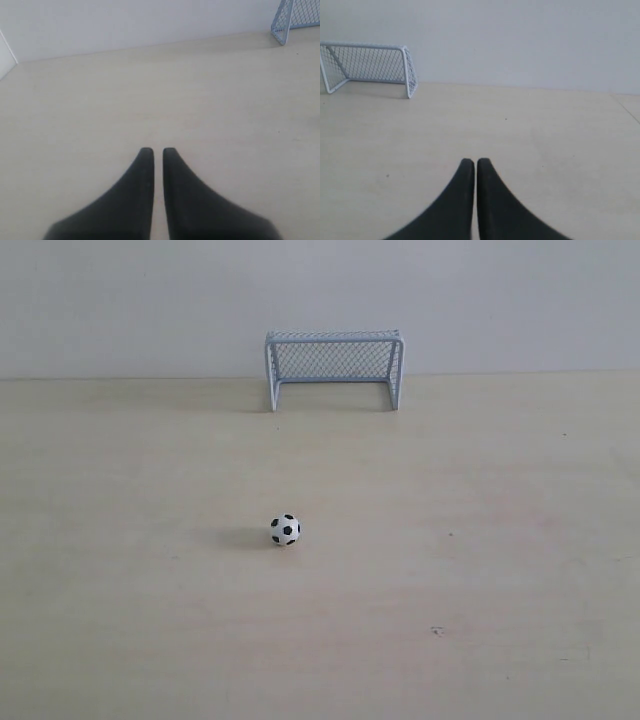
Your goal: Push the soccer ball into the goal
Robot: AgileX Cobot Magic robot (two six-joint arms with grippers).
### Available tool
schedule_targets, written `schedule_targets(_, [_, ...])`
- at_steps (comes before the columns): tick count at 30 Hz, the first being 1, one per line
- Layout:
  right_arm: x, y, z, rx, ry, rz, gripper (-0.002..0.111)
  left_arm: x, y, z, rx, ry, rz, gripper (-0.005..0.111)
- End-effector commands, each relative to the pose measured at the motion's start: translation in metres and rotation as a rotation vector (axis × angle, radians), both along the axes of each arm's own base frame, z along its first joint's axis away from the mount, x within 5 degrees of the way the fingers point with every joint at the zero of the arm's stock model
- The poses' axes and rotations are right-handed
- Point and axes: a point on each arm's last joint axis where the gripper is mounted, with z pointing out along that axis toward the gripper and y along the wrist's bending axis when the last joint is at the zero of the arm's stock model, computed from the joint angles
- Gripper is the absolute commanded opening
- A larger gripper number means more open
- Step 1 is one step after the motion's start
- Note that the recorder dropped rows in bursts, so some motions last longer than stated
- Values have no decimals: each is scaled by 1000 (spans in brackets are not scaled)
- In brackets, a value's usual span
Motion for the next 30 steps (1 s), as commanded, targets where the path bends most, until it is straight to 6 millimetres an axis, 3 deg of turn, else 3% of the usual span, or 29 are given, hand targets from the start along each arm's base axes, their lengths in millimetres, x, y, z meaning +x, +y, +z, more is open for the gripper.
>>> schedule_targets(1, [0, 0, 6, -6, -67, -6, 0, 0, -1, 1, -9, -3, -6, 6])
schedule_targets(30, [-1, 0, 25, 76, -273, -4, 0, 0, -1, 1, -9, -3, -6, 6])
